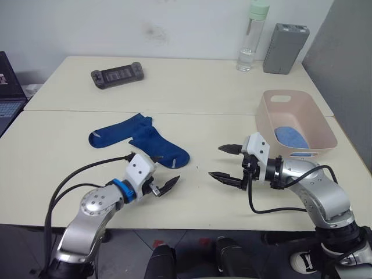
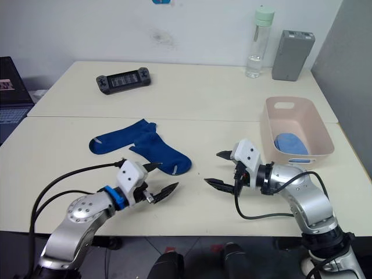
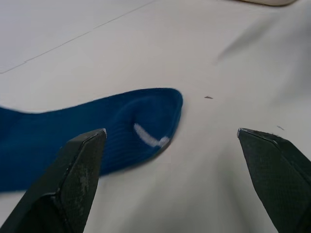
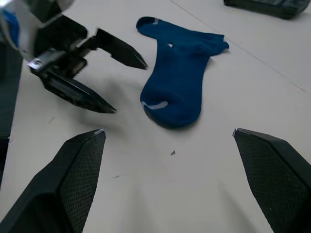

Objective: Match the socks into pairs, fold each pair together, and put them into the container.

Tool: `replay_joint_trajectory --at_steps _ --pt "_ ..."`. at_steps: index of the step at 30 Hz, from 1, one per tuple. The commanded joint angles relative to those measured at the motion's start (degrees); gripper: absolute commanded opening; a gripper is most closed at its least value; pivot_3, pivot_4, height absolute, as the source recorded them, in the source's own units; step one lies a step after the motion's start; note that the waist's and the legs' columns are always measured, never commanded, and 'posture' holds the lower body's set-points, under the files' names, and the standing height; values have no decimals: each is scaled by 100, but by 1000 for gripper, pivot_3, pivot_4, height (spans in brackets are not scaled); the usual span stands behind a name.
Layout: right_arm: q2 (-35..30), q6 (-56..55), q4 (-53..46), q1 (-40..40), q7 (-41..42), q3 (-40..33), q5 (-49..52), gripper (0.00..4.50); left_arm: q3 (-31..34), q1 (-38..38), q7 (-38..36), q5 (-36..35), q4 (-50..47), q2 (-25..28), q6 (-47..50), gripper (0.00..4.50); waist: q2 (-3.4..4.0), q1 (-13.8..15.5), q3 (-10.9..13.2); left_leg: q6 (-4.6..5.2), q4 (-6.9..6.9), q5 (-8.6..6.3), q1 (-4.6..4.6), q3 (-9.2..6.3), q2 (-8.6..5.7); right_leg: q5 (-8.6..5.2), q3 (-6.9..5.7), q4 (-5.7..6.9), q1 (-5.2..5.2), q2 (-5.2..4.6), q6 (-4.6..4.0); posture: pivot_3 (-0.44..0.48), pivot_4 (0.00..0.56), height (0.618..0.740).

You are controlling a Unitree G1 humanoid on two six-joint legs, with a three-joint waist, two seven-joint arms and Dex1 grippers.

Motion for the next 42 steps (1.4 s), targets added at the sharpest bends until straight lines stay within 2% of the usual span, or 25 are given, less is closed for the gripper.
replay_joint_trajectory --at_steps 1,2,6,16,18,22,26,31,35,36,39,42 --pt "-18 -7 -205 -121 -51 5 110 4493 -214 -310 165 153 354 -289 -181 4500 0 3 0 0 0 0 -2 0 0 0 0 0 0 0 0 0 150 740" --pt "-16 -23 -212 -118 -88 23 82 4493 -272 -371 171 167 457 -354 -141 4500 0 4 0 0 0 0 -4 0 0 0 0 0 -1 0 -1 0 150 740" --pt "38 -14 -216 -162 -208 43 74 4500 -327 -520 274 263 728 -530 -159 3644 0 0 0 1 0 0 -6 0 0 9 2 -2 -2 0 -16 0 150 740" --pt "57 75 -192 -228 -383 22 158 4500 -137 -629 317 76 809 -655 -94 454 0 6 0 0 0 0 -7 -2 2 6 1 -2 -2 3 -11 0 150 740" --pt "41 73 -192 -229 -396 5 176 4500 -105 -670 300 34 821 -659 -70 35 0 5 0 0 0 0 -6 -2 2 6 1 -2 -2 3 -11 0 150 740" --pt "-18 167 -181 -300 -412 -192 346 4500 -190 -666 61 -350 433 -702 352 35 0 2 0 0 0 0 -6 -2 2 5 1 -1 -2 3 -9 0 150 740" --pt "-218 172 5 -458 -338 -505 475 4500 -589 -923 -13 -808 -161 -878 1386 35 -1 14 0 0 0 0 -10 -1 1 1 2 -2 -2 2 0 0 150 740" --pt "-459 81 307 -625 -224 -642 505 4500 -1184 -1349 -188 -704 145 -1107 1593 35 -2 21 -1 1 2 0 -5 -5 -1 2 -1 -3 3 3 1 0 150 740" --pt "-552 26 383 -659 -204 -670 523 4500 -1259 -1600 -323 -742 368 -1187 1578 35 -2 -21 0 1 0 0 -6 -2 0 7 4 -3 -1 6 -9 0 150 740" --pt "-565 14 385 -640 -210 -676 521 4500 -1217 -1618 -360 -810 360 -1198 1588 423 -2 -23 -1 1 -1 0 -5 -3 1 7 5 -2 -1 7 -10 0 150 740" --pt "-564 4 368 -528 -249 -684 522 4500 -1095 -1541 -500 -978 149 -1036 1703 1225 -2 -20 0 2 -1 0 -6 -5 2 7 5 -2 -2 9 -9 0 150 740" --pt "-379 237 358 -380 -427 -831 759 4500 -534 -1414 -560 -1428 -240 -744 2032 2162 -2 -15 0 2 -1 0 -6 -4 2 1 6 -3 -2 8 0 0 150 740"
